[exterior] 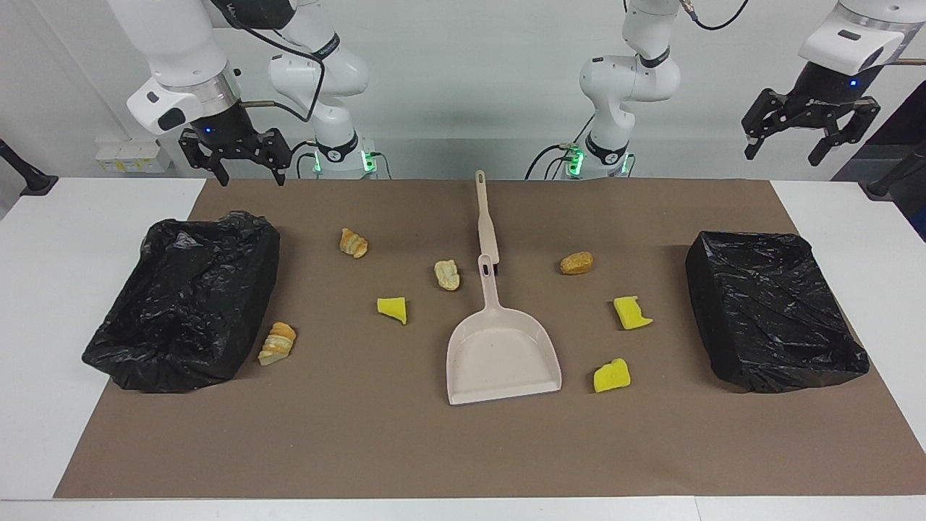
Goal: Sweep and dump trash in bin
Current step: 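Move both grippers in from the bins toward the dustpan and brush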
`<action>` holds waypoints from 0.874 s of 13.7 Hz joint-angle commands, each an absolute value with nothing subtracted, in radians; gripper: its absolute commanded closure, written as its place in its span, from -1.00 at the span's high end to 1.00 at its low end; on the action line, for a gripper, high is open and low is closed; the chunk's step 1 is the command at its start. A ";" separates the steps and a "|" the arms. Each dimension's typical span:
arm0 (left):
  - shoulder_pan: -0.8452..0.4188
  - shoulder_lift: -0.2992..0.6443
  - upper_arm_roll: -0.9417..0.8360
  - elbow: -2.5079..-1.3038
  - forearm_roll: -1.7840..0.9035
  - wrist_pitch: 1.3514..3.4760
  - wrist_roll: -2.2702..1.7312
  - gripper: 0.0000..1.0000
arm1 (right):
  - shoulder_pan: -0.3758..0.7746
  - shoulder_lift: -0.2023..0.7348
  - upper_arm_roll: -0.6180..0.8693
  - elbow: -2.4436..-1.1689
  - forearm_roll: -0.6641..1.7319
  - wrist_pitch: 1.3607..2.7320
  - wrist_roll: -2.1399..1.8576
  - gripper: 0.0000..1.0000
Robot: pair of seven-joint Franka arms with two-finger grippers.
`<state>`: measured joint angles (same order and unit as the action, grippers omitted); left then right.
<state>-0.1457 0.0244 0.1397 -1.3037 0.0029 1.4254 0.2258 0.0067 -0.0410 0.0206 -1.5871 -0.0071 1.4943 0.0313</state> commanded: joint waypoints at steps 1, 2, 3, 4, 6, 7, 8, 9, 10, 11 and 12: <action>-0.129 0.046 0.129 -1.252 -0.011 1.402 0.227 1.00 | -0.005 -0.066 0.025 -1.611 0.018 1.480 0.044 1.00; -0.127 0.025 0.130 -1.261 -0.003 1.407 0.207 1.00 | -0.006 -0.066 0.025 -1.611 0.018 1.480 0.043 1.00; -0.127 0.000 0.129 -1.297 -0.006 1.417 0.207 1.00 | -0.006 -0.066 0.025 -1.611 0.018 1.477 0.043 1.00; -0.127 -0.006 0.132 -1.308 -0.006 1.433 0.209 1.00 | -0.006 -0.067 0.025 -1.612 0.018 1.476 0.043 1.00; -0.127 -0.003 0.132 -1.307 -0.005 1.436 0.207 1.00 | -0.006 -0.071 0.026 -1.617 0.018 1.474 0.044 1.00; -0.127 -0.002 0.132 -1.305 -0.009 1.430 0.204 1.00 | -0.005 -0.071 0.026 -1.617 0.018 1.476 0.043 1.00; -0.129 0.003 0.130 -1.302 -0.011 1.418 0.204 1.00 | -0.006 -0.071 0.026 -1.618 0.018 1.477 0.043 1.00; -0.135 -0.005 0.130 -1.305 -0.006 1.436 0.206 1.00 | -0.006 -0.071 0.026 -1.617 0.020 1.477 0.043 1.00; -0.137 -0.012 0.130 -1.318 -0.005 1.433 0.207 1.00 | -0.006 -0.071 0.026 -1.618 0.020 1.477 0.043 1.00; -0.138 -0.012 0.130 -1.318 -0.002 1.428 0.204 1.00 | -0.006 -0.072 0.026 -1.626 0.020 1.477 0.043 1.00; -0.138 -0.015 0.129 -1.322 -0.002 1.419 0.204 1.00 | -0.006 -0.077 0.026 -1.631 0.020 1.477 0.035 1.00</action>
